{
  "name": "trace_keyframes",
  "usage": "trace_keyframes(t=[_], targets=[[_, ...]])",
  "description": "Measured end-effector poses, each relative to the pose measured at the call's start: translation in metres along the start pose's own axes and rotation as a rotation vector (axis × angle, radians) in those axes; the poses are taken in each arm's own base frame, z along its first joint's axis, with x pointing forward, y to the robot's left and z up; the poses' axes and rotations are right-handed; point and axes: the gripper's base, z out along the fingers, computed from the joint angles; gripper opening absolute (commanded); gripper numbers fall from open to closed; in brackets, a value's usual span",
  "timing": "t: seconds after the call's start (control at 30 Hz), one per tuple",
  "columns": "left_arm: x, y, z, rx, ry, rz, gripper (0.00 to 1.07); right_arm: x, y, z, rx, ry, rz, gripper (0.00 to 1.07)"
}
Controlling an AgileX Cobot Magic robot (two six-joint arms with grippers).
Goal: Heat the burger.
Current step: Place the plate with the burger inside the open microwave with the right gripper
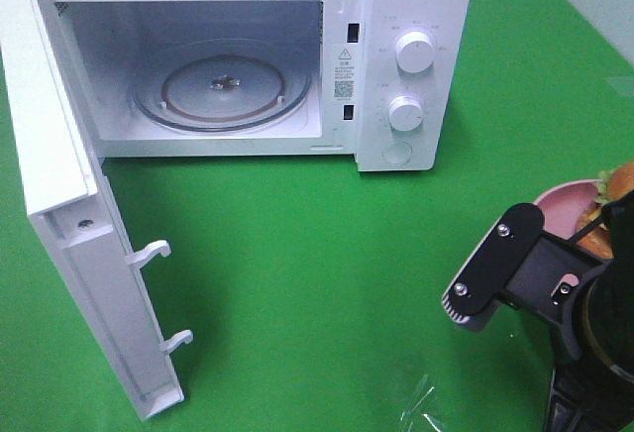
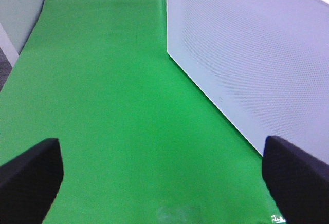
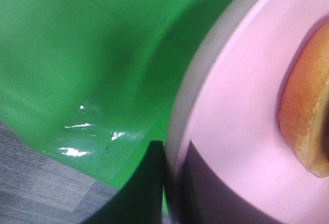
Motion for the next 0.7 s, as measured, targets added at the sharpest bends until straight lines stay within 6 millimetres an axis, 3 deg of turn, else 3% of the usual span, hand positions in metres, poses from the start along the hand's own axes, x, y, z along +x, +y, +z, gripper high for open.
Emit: trace_keyframes(t=[0.7], targets=[[0.0,0.0,0.0,0.0,0.0,0.0,0.98,-0.014,0.013,-0.009,0.041,-0.194,-0.423,0.0]])
